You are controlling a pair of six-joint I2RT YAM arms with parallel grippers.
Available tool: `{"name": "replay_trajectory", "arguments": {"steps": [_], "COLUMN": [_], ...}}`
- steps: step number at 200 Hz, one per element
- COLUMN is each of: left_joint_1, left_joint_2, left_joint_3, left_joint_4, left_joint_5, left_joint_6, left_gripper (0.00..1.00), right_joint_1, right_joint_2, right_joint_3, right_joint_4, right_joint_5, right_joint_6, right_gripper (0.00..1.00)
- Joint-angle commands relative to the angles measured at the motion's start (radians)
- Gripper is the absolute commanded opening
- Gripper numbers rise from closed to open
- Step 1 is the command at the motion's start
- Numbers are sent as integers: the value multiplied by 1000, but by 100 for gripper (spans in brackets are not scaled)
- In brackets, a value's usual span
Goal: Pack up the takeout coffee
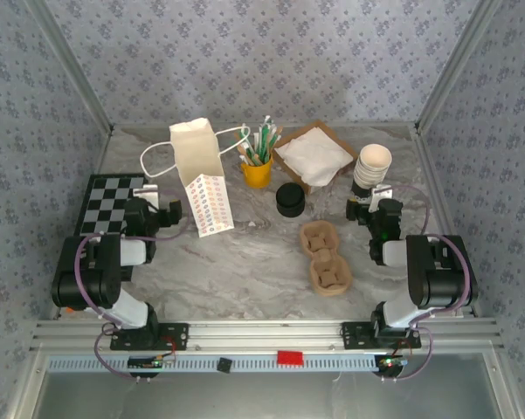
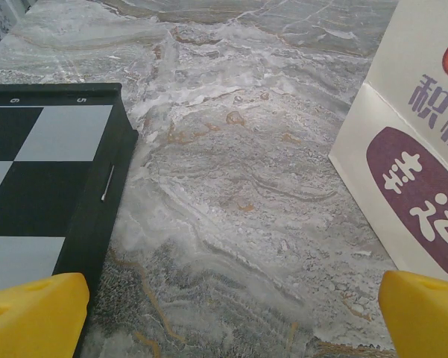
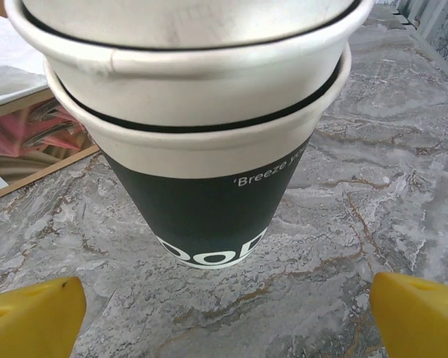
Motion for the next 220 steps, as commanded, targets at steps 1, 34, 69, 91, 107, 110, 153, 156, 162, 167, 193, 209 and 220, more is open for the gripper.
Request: {"name": "replay_trajectory", "arguments": {"steps": [1, 34, 69, 91, 107, 110, 153, 156, 162, 167, 193, 209, 220], "left_joint_1": [4, 4, 4, 3, 4, 4, 3, 4, 4, 4, 3, 4, 4], "left_joint_2": [9, 10, 10, 9, 10, 9, 8, 9, 9, 8, -66, -112, -148], "left_joint_3": [22, 22, 21, 21, 21, 21, 21, 21, 21, 21, 81, 95, 69], "left_joint_4": [41, 41, 42, 42, 42, 42, 42, 42, 42, 43, -132, -207, -201], "left_joint_5": [-3, -3, -3, -3, -3, -4, -3, -2, -3, -2, 7, -2, -6], "left_joint_6": [-14, -14, -13, -14, -14, -14, -15, -15, -15, -14, -12, -20, -27], "left_gripper": [100, 100, 100, 100, 100, 100, 100, 100, 100, 100, 100, 100, 100], "right_joint_1": [-7, -6, -6, -6, -6, -7, -7, -7, -7, -8, -14, -14, -14], "right_joint_2": [11, 11, 11, 11, 11, 11, 11, 11, 11, 10, -25, -57, -90], "right_joint_3": [21, 20, 18, 18, 18, 19, 18, 17, 18, 14, -43, -85, -89], "right_joint_4": [24, 23, 26, 26, 26, 26, 26, 25, 27, 32, 106, 157, 140], "right_joint_5": [17, 17, 17, 17, 16, 16, 14, 14, 12, 3, -7, 17, 24], "right_joint_6": [-13, -14, -13, -13, -13, -13, -13, -13, -11, -8, -8, -1, 2], "right_gripper": [99, 100, 99, 100, 100, 100, 100, 100, 100, 100, 100, 100, 100]}}
